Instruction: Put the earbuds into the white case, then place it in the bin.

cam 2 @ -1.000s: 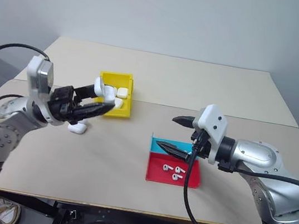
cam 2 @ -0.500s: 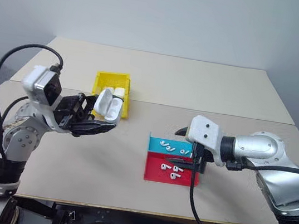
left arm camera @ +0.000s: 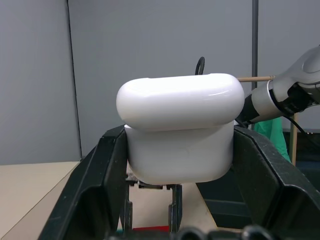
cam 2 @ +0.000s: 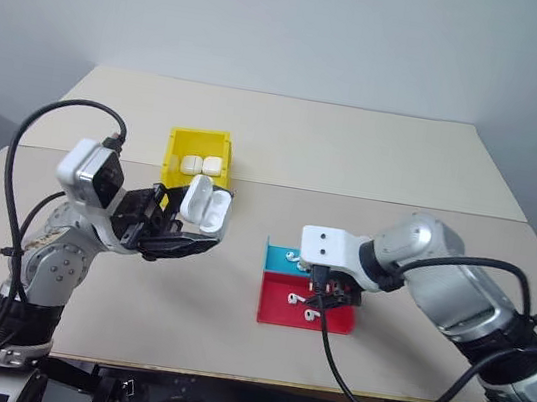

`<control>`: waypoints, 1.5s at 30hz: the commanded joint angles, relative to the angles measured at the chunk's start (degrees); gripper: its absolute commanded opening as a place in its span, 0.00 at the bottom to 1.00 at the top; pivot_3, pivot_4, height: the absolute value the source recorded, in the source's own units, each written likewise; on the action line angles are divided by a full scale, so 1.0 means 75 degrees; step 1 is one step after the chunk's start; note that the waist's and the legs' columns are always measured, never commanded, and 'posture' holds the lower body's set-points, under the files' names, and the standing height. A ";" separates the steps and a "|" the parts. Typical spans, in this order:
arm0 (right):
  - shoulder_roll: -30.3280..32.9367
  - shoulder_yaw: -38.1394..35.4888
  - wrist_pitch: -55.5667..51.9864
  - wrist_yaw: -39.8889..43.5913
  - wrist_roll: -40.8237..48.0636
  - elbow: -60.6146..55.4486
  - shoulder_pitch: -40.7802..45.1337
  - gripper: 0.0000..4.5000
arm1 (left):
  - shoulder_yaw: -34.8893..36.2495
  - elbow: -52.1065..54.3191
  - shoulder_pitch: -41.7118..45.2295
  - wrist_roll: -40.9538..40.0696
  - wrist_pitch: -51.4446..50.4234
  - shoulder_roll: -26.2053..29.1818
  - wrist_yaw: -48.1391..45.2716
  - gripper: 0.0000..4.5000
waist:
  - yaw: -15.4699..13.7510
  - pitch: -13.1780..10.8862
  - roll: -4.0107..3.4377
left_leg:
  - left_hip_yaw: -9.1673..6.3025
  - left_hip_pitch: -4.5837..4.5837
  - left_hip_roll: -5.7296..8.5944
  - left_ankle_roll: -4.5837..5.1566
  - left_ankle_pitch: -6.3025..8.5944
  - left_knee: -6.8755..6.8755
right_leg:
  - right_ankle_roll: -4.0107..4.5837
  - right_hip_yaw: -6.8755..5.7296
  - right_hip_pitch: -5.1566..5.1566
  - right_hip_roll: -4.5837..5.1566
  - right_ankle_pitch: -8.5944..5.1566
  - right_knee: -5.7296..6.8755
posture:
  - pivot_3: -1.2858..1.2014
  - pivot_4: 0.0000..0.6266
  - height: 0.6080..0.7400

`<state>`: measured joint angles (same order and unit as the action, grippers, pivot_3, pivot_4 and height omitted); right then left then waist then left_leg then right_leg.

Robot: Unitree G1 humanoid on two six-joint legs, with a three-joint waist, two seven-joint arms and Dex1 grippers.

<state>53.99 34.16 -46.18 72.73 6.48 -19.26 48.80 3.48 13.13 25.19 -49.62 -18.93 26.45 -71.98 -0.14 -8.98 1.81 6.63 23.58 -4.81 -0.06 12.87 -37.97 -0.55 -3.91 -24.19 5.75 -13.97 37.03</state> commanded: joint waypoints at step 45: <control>-0.0933 0.1371 -0.1434 -0.0789 -0.0894 0.0102 0.0205 0.59 | -0.0084 0.1469 -0.0645 -0.0090 -0.0099 -0.0180 0.1178 0.63 | -0.0021 0.0001 -0.0001 | -0.0006 0.0011 -0.0002 0.0005 0.0003 -0.0014 | 0.0001 -0.0006 -0.0002 -0.0002 0.0000 0.0002 | 0.52 0.24 1.00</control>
<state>46.70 44.73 -58.38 66.37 0.57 -17.77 50.55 2.36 21.85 20.25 -49.57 -19.88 24.82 -63.37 -0.30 -8.98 1.80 6.59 23.67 -4.83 -0.02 12.90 -38.08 -0.54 -3.95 -24.21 5.73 -13.96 37.05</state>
